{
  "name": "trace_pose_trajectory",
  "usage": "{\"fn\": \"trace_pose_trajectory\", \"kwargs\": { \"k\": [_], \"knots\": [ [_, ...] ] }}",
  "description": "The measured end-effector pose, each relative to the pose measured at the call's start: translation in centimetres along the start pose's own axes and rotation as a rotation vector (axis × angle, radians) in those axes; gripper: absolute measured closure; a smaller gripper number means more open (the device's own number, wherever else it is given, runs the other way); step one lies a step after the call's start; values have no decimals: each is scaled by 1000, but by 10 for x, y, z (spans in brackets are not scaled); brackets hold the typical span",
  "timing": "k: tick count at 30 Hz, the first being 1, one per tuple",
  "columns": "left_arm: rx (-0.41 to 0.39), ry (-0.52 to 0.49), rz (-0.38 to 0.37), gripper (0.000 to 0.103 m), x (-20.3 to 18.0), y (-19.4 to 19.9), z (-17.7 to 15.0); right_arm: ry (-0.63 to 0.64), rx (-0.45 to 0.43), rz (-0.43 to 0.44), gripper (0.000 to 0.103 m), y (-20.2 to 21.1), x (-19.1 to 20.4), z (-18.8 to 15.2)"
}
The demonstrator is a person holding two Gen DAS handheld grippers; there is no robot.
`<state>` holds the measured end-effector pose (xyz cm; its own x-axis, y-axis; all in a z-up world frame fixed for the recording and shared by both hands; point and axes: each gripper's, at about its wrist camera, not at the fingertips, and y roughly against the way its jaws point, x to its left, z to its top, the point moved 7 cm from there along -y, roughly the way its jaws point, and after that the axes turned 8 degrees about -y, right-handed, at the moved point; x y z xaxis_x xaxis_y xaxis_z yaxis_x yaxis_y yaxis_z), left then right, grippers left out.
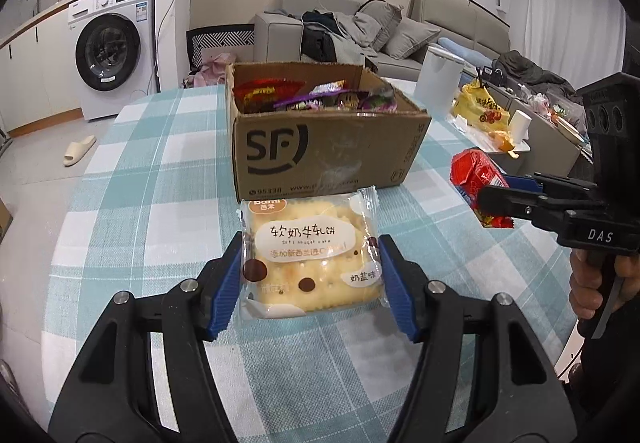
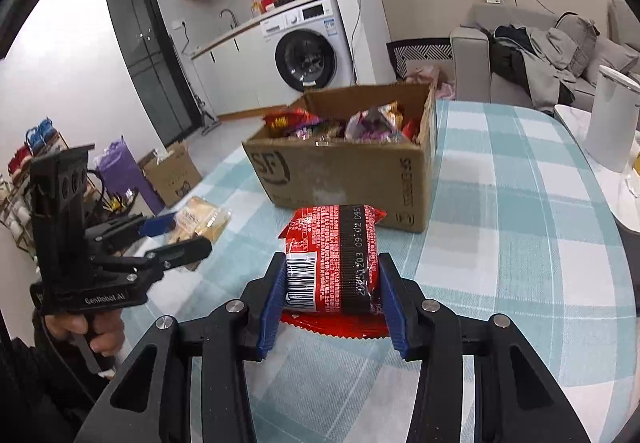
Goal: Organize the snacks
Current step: 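Lift both held packets and carry them over the cardboard box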
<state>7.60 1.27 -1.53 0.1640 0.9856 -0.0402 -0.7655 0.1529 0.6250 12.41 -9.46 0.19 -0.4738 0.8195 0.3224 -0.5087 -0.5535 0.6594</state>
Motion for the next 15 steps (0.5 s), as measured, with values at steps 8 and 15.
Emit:
{"fn": "trace_pose_trajectory", "kwargs": {
  "k": [8,15],
  "knots": [
    [-55,15,11,42,1,7,33,-11,-72,-7,58,11,5,29],
    [-96,11,30,42,5,8,64,-31,-113,-13,58,16,5,54]
  ]
}}
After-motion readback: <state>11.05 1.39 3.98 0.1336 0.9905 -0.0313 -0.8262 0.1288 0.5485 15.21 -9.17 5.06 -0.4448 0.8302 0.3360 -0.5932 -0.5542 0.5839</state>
